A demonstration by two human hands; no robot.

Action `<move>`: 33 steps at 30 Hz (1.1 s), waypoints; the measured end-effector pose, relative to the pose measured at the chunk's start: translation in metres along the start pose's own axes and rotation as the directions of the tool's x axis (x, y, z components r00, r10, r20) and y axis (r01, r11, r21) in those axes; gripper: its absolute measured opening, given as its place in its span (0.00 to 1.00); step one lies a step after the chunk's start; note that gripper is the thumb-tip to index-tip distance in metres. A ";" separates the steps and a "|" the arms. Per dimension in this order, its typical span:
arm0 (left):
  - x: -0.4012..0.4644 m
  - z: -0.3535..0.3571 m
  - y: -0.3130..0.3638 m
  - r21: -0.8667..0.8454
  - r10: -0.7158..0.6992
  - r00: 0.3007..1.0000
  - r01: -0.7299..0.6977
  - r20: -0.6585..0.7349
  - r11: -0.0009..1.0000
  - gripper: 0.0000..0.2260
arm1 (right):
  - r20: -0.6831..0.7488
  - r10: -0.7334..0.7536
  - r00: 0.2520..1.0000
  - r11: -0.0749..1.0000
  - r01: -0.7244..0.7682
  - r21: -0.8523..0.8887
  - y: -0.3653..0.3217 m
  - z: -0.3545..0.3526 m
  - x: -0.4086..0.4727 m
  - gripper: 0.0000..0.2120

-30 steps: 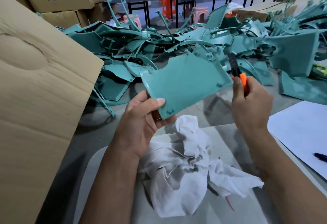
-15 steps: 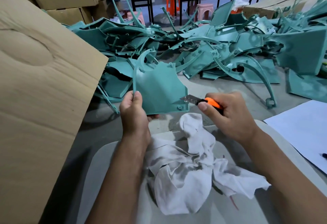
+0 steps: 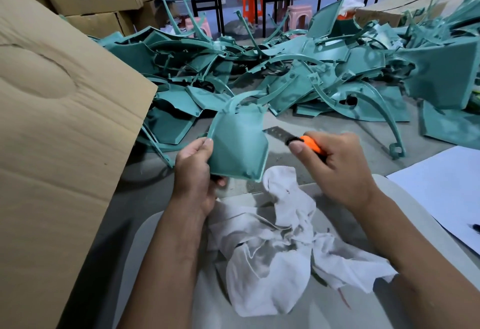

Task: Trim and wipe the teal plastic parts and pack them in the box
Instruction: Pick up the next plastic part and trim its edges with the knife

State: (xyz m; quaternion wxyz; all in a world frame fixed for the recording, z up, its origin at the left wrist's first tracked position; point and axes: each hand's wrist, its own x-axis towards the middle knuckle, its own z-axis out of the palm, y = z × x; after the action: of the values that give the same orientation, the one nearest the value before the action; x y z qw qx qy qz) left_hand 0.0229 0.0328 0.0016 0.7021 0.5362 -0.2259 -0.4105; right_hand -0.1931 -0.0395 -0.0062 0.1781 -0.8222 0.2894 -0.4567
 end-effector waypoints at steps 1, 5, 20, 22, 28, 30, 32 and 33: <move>-0.002 0.000 0.000 0.006 0.006 1.000 -0.007 0.025 1.000 0.12 | -0.033 0.038 0.999 0.998 -0.039 -0.048 0.004 -0.002 0.001 0.22; -0.005 0.002 -0.001 0.068 0.077 0.997 -0.077 0.008 0.995 0.13 | -0.132 0.031 0.991 0.999 -0.036 -0.035 0.007 -0.009 0.001 0.22; -0.003 0.000 -0.009 0.171 0.204 0.957 -0.240 0.206 0.956 0.09 | -0.339 0.216 0.916 0.917 -0.309 -0.252 0.007 -0.005 0.001 0.20; -0.001 -0.001 -0.010 0.320 0.409 0.903 -0.428 0.129 0.845 0.09 | -0.313 0.175 0.933 0.949 -0.245 -0.200 0.004 -0.002 0.002 0.11; -0.009 0.001 -0.007 0.554 0.710 0.690 -0.648 0.137 0.523 0.07 | -0.164 0.101 0.981 0.969 -0.134 -0.207 -0.019 0.017 -0.002 0.05; -0.015 0.005 -0.007 0.599 0.744 0.649 -0.663 0.159 0.450 0.06 | -0.163 0.111 0.980 0.971 -0.142 -0.194 -0.025 0.019 -0.002 0.08; -0.019 0.007 -0.006 0.620 0.771 0.613 -0.675 0.170 0.400 0.05 | -0.178 0.116 0.977 0.974 -0.146 -0.171 -0.028 0.019 -0.003 0.09; -0.020 0.008 -0.005 0.622 0.786 0.592 -0.687 0.181 0.375 0.04 | -0.185 0.116 0.976 0.976 -0.147 -0.160 -0.029 0.019 -0.004 0.10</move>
State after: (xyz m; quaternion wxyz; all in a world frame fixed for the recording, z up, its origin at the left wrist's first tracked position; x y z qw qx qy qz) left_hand 0.0037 0.0438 0.0022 0.5984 0.6088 -0.5131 0.0892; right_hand -0.1691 -0.0138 -0.0023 0.1100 -0.7704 0.3964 -0.4872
